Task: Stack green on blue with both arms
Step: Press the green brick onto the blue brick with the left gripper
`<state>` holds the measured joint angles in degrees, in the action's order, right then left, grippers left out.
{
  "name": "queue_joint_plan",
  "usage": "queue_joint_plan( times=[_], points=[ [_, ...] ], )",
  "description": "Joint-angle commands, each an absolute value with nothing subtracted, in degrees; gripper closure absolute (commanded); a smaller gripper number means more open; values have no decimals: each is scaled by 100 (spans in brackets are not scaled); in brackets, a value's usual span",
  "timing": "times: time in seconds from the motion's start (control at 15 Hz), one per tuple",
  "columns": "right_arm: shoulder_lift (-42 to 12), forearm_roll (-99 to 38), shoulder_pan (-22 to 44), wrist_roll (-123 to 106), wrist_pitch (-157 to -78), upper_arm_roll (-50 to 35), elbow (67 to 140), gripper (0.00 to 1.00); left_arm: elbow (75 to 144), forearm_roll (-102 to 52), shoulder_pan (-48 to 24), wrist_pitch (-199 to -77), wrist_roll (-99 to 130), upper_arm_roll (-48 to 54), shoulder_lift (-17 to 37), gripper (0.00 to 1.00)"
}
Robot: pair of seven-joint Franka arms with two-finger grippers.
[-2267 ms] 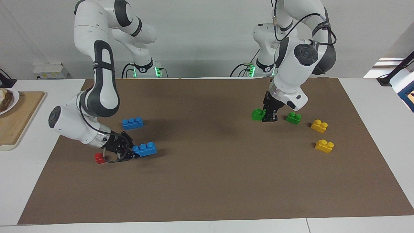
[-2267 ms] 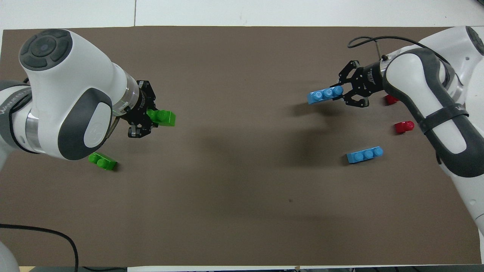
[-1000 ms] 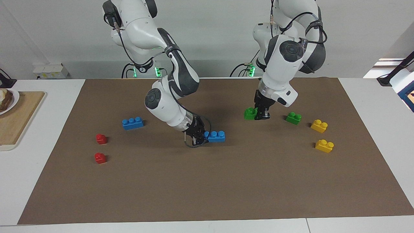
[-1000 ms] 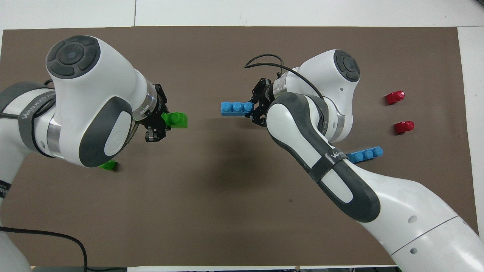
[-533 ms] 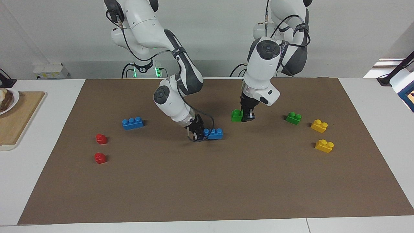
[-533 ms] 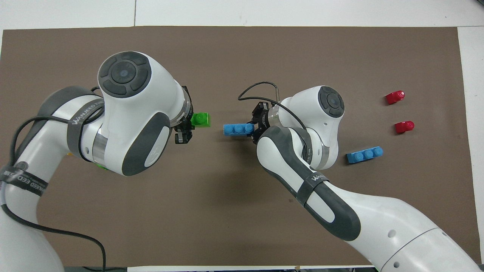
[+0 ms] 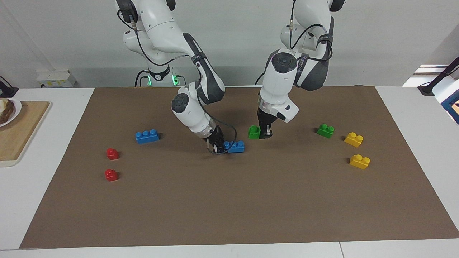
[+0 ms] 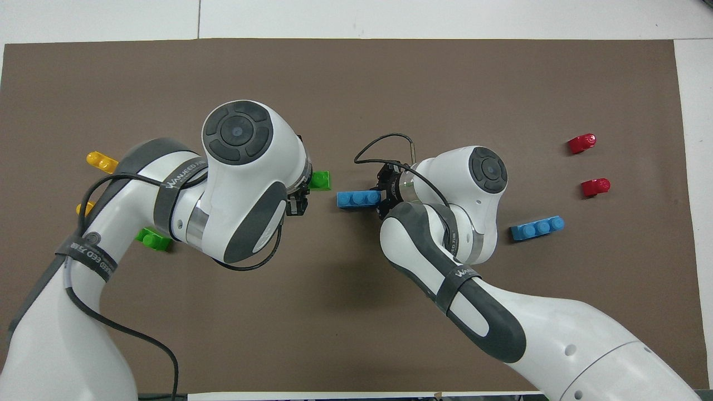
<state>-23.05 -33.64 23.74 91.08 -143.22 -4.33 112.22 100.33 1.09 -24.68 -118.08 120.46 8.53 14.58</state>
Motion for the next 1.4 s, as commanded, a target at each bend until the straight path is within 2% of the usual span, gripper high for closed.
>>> queue_joint_plan(
  times=[0.0,0.27,1.33],
  points=[
    [-2162,-3516,2391,8912,-14484,-413,11452,100,10107,351,-2689,-12119,12410,782,1608,100],
    [-2162,-3524,2399,8895,-14625,-413,11522,100,10063,571,-2883,-12401,12743,782,1933,100],
    [-2153,-3524,2417,8736,-14678,-413,11584,100,10371,571,-3261,-12902,12832,782,2145,100]
  ],
)
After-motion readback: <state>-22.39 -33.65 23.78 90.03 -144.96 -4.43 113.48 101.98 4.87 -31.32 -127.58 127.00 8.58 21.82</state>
